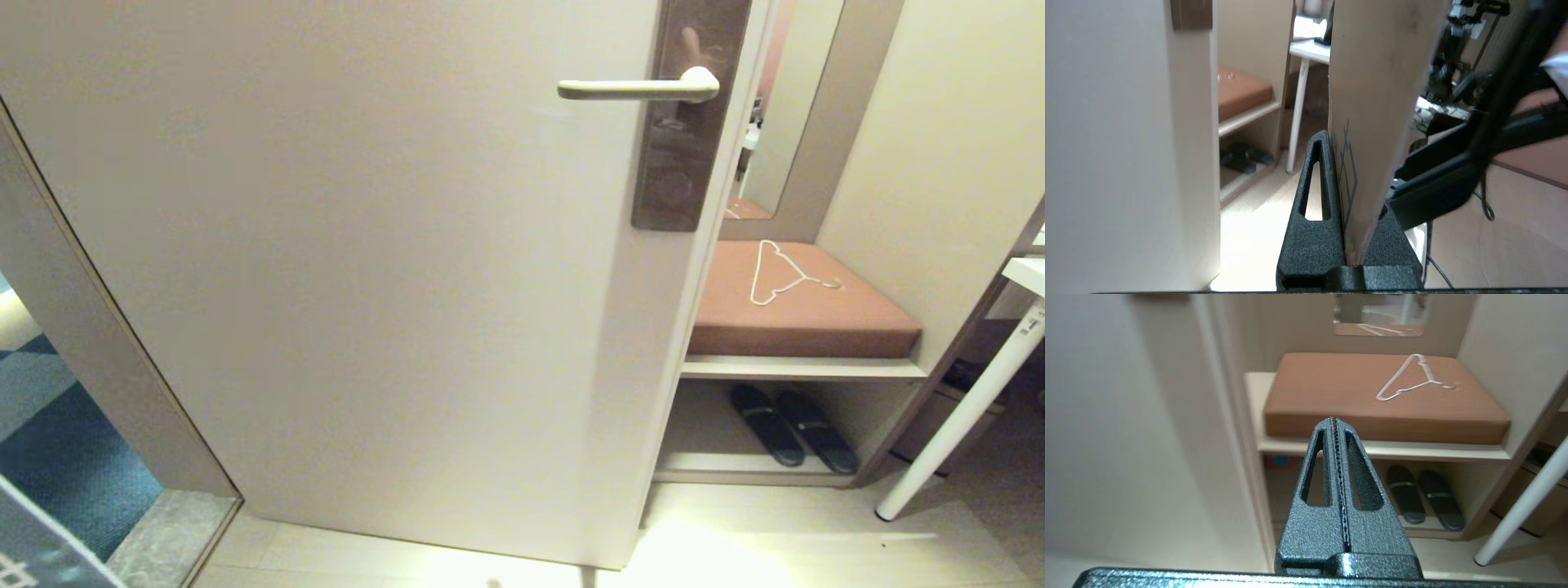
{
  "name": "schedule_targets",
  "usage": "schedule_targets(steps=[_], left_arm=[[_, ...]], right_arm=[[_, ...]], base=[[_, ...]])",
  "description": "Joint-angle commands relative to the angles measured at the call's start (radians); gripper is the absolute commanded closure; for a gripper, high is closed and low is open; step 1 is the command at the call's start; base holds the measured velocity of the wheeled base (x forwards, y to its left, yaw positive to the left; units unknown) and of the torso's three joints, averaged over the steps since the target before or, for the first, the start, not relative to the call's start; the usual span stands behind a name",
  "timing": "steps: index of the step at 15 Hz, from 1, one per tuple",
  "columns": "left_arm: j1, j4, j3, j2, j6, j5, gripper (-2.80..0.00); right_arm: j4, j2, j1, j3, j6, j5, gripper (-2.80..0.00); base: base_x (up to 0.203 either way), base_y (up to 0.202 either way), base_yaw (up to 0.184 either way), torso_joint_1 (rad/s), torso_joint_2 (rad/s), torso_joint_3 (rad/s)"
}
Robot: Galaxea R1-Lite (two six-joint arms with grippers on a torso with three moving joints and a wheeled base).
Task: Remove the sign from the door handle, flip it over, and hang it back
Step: Hang the sign back with the other side facing out
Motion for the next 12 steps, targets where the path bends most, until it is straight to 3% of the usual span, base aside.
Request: schedule_targets(steps=[1, 5, 8, 12], left_arm=[[0.002, 0.009, -0.001, -0.076, 0.005, -0.002, 0.00], [0.002, 0.129, -0.005, -0.153, 0.080, 0.018, 0.00], [0.002, 0.148, -0.005, -0.179, 0.084, 0.036, 0.00], [0.002, 0.150, 0.000, -0.198, 0.084, 0.133, 0.00]], right_arm=[[0.060, -0.180, -0.015, 0.046, -0.005, 0.043, 0.00], [0.355, -0.455, -0.019, 0.075, -0.011, 0.107, 0.00], [0.584, -0.648, -0.020, 0.091, -0.012, 0.142, 0.00], [0.680, -0.747, -0.020, 0.138, 0.002, 0.147, 0.00]], base=[[0.000, 0.000, 0.000, 0.000, 0.00, 0.000], [0.000, 0.000, 0.000, 0.000, 0.00, 0.000], [0.000, 0.000, 0.000, 0.000, 0.00, 0.000], [0.000, 0.000, 0.000, 0.000, 0.00, 0.000]])
